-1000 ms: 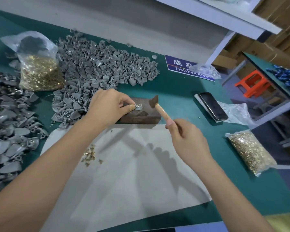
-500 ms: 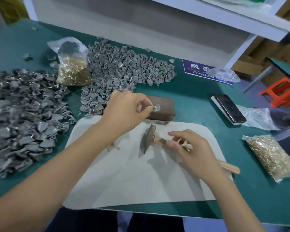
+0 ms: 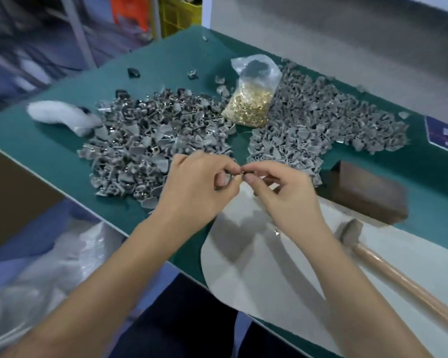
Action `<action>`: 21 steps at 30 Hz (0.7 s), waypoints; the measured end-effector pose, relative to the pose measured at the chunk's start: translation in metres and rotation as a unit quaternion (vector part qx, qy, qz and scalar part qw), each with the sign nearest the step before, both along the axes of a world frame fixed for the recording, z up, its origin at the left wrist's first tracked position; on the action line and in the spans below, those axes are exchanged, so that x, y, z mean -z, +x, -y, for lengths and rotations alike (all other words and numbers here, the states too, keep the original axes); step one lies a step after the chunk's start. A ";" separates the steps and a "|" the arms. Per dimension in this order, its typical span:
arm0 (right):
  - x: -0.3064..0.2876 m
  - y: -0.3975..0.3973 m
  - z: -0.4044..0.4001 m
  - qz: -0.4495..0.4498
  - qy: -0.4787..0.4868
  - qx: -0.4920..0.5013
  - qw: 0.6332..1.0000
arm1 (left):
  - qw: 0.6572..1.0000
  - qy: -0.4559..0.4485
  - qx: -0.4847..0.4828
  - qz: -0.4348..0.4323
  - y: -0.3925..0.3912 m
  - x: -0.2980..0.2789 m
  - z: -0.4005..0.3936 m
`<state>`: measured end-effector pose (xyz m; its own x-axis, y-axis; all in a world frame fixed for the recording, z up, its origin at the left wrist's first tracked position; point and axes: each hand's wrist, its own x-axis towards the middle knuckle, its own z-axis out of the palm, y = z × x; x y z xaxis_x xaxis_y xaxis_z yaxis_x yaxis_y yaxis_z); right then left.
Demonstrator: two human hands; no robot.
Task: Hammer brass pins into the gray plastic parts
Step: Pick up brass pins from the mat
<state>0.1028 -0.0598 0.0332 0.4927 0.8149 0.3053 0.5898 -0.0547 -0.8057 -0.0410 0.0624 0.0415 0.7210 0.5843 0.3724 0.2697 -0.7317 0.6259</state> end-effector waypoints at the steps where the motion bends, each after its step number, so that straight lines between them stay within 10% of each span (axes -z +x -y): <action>1: -0.001 -0.002 -0.014 0.026 0.001 -0.012 1.000 | 1.000 0.010 -0.023 0.001 -0.007 0.001 -0.008; 21: -0.011 -0.024 -0.138 0.189 -0.156 0.018 0.969 | 0.984 0.028 -0.155 -0.088 -0.034 0.007 -0.086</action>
